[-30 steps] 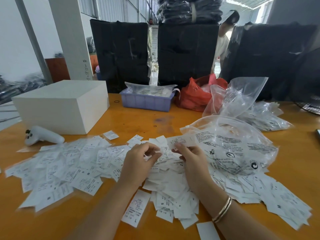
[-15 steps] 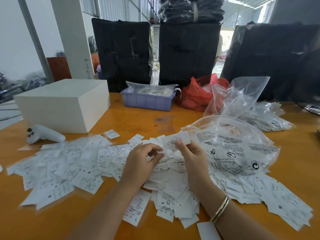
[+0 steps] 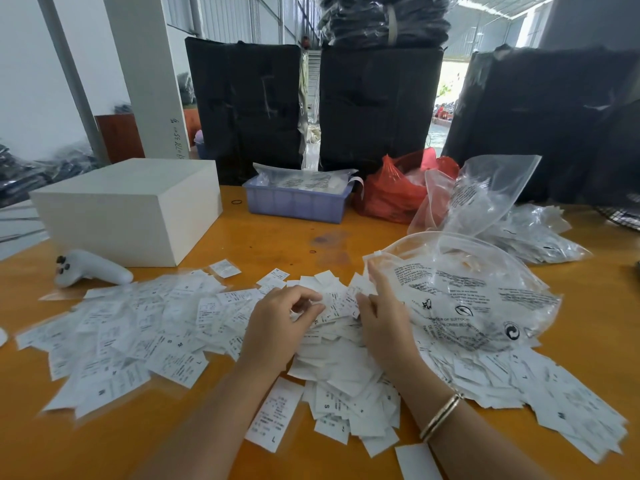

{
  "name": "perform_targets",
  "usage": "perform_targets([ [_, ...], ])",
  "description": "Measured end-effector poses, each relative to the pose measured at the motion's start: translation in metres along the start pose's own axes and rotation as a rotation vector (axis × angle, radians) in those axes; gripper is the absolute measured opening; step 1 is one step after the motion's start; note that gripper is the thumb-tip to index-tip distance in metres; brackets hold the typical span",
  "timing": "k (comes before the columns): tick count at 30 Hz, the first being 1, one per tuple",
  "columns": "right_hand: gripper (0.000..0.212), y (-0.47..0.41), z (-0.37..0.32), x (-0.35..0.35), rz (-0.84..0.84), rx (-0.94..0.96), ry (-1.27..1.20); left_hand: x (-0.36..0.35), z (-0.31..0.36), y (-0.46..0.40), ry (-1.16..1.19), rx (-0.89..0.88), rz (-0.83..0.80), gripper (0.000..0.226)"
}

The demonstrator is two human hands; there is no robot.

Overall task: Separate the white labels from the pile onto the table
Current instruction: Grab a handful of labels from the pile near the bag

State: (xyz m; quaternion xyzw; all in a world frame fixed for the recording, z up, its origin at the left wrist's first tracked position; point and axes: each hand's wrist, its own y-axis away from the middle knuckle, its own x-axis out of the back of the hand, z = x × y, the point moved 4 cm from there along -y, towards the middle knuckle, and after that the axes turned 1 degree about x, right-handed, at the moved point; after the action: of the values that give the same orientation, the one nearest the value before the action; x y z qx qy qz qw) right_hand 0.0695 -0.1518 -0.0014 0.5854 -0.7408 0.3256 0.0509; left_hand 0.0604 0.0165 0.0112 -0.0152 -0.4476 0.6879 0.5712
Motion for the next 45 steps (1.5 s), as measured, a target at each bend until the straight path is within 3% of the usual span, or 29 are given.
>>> perform_targets([
  [3,0.058,0.002,-0.001,0.000,0.028,0.049,0.093,0.000,0.000,0.000,0.002,0.001,-0.011,0.011],
  [5,0.051,0.002,-0.004,0.003,0.063,0.083,0.047,0.000,0.001,0.000,0.014,0.004,-0.025,0.011],
  [7,0.026,0.002,-0.006,0.007,0.097,0.040,-0.131,-0.001,0.001,0.000,0.026,0.011,-0.039,0.012],
  [9,0.003,0.004,-0.009,0.009,0.084,-0.064,-0.464,-0.002,0.001,0.000,0.033,0.023,-0.045,0.013],
  [11,0.004,0.007,-0.010,0.007,0.064,-0.124,-0.725,-0.002,0.001,-0.001,0.028,0.035,-0.050,0.013],
  [15,0.017,0.009,-0.014,0.003,0.041,-0.101,-0.837,-0.003,0.001,0.000,0.016,0.024,-0.058,0.012],
  [22,0.017,0.009,-0.017,-0.001,0.015,-0.037,-0.671,-0.004,0.000,0.000,0.001,0.012,-0.053,0.011],
  [25,0.022,0.009,-0.016,0.000,0.020,0.003,-0.493,-0.003,0.001,-0.001,-0.002,0.009,-0.051,0.011],
  [29,0.017,0.010,-0.022,0.006,0.037,0.205,-0.163,0.000,0.002,-0.001,0.023,0.004,-0.030,0.009],
  [33,0.040,0.011,-0.025,0.005,0.006,0.258,-0.005,0.000,0.002,-0.001,0.075,0.021,-0.040,0.009],
  [39,0.015,0.012,-0.023,0.006,-0.061,0.189,-0.212,0.000,-0.003,-0.002,0.210,0.169,-0.050,0.009],
  [45,0.014,0.011,-0.022,0.006,-0.055,0.156,-0.249,-0.001,-0.003,-0.003,0.385,0.259,-0.120,0.021],
])
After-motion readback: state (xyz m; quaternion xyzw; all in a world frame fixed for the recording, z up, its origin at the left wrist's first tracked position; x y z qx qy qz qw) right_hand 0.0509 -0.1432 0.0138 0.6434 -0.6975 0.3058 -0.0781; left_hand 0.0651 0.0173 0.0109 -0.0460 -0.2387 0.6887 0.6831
